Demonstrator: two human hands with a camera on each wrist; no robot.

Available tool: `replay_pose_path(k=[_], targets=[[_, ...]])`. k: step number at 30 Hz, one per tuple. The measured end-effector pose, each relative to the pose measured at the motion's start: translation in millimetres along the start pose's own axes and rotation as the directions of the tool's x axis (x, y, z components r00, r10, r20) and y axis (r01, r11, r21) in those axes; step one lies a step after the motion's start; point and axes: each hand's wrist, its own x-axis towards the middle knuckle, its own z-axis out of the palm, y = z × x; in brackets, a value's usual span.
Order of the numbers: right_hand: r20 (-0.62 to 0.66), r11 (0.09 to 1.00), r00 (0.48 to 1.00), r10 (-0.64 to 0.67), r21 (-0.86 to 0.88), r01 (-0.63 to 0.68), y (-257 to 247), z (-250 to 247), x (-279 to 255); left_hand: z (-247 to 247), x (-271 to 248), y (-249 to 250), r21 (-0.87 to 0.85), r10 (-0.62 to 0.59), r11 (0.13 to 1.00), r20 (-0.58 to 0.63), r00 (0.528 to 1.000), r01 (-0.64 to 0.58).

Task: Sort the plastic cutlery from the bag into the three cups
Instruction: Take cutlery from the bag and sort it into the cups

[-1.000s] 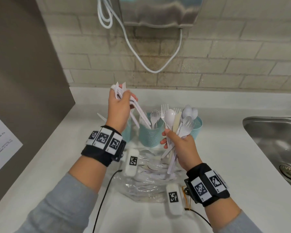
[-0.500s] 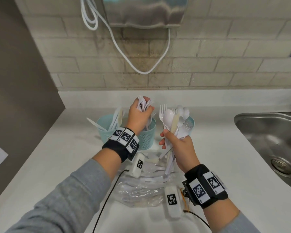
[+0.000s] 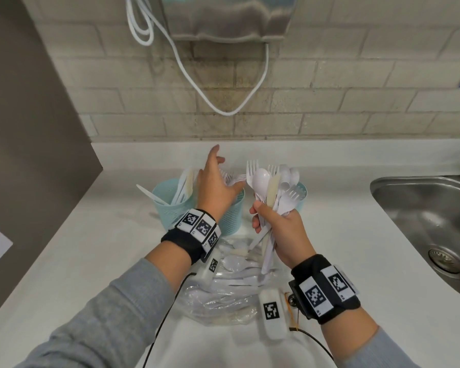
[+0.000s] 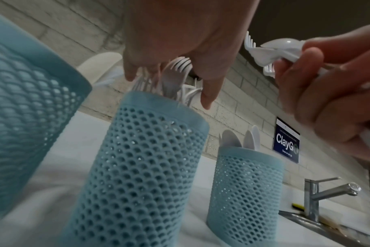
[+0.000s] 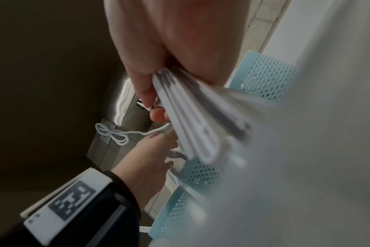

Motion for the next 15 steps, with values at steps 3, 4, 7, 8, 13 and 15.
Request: replay_pose_path(k=[3,4,7,8,13,15], targets=[[0.015,1.0,1.0,0.016,-0.006,-0.016,1.9,-0.2,-0.1,0.3,-1.3,-1.2,0.234,0.136,0.959,0.122,0.983,-0.162],[0.027,1.0,0.999,0.018,-0.013,-0.018,2.5,-0.3,-0.1,0.7,-1.3,-2.4,0.326,0.146,0.925,0.172,0.974,-0.197],[0.067,0.999,0.998,0.019,-0.044,-0.016,2.2,-0.1,-0.4,1.1,-0.4,-4.7,0.399,0.09,0.899,0.24,0.967,-0.183],[0.073,0.999,0.997,0.021,-0.051,-0.017,2.3,-0.2,0.0,0.0,-0.2,-3.3,0.366,0.092,0.914,0.233,0.968,-0.175],[0.103,0.977,0.994,-0.027,-0.21,0.048,4.9,-1.3,1.1,-22.0,-12.9,32.1,-0.235,0.17,0.959,0.021,0.985,-0.16],[0.106,0.965,0.994,-0.035,-0.255,0.061,5.0,-0.3,0.9,-33.4,-22.9,42.4,-0.355,0.215,0.92,0.113,0.97,-0.163]])
